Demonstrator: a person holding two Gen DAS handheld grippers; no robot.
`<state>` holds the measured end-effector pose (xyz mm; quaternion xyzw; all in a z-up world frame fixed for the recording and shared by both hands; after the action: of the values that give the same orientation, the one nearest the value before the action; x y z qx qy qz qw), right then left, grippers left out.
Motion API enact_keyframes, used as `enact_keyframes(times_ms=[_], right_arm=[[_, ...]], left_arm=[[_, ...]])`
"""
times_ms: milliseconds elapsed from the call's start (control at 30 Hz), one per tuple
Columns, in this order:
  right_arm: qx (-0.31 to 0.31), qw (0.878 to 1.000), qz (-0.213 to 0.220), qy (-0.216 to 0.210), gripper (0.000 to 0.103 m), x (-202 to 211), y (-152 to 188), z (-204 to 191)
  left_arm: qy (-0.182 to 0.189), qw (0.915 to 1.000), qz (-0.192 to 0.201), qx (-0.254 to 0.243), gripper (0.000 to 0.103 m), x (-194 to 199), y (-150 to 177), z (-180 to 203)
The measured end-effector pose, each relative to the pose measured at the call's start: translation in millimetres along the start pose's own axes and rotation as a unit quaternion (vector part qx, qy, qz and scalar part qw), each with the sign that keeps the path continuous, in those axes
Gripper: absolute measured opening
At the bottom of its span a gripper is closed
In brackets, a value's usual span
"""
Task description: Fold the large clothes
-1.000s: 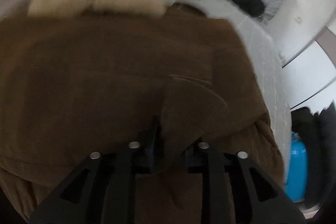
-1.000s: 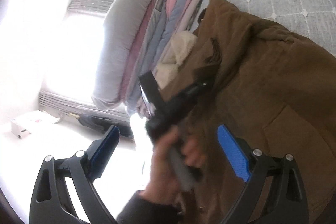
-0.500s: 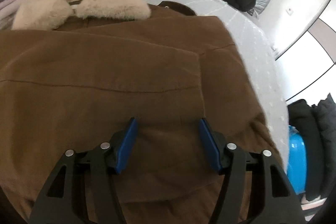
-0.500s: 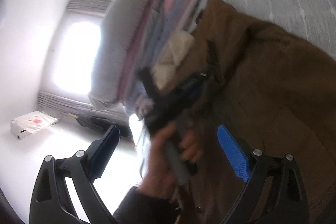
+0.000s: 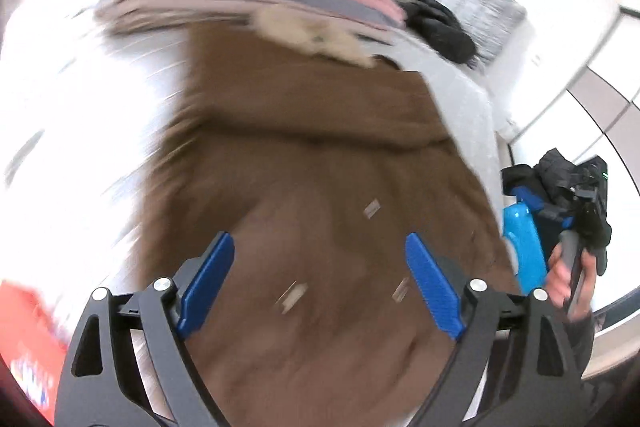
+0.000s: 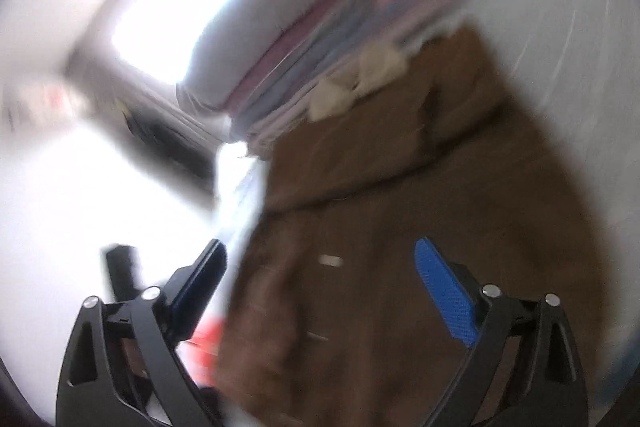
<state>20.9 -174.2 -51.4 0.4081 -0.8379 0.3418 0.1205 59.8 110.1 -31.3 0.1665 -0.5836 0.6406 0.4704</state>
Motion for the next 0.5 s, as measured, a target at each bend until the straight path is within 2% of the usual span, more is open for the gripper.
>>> enact_keyframes(times_ms=[67,100,200,267,367,500], right_arm=[[0.041,0.998,0.008,0.053,0.097,29,15,30],[0.031,0.996,-0.005,0.08,0.097,43,27,61],[-0.064,0.992,-0.039,0.102,0.097,66,51,136],[-0.089,0.987,-0.048,0.121,0.097,76,62,169],[-0.143,0.982,-0.073,0.098,0.097,77,80,199],[-0.196,0.974,-0.104,0.056,0.097,72,100,215]], left_arm=[[-0.007,0.9997,0.003,0.025,0.088,20,35,-34],[-0.007,0.999,0.004,0.044,0.088,28,51,-49],[-0.009,0.9955,-0.009,0.094,0.088,28,92,-81],[-0.006,0.9938,-0.009,0.11,0.088,30,112,-89],[0.014,0.9904,-0.008,0.138,0.088,27,130,-93],[0.031,0.9854,-0.016,0.167,0.088,14,150,-96]])
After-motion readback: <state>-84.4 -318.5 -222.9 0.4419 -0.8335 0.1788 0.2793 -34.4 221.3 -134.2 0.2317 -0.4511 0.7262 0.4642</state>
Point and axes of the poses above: each gripper's, at about its wrist camera, not at the fingertips, and x roughly against the way its jaws point, z to its right, y to its underside, the point moved 9 cm from there along -x, roughly the way its jaws point, and after that the axes turned 10 degrees about -x, right-handed, at the moved point
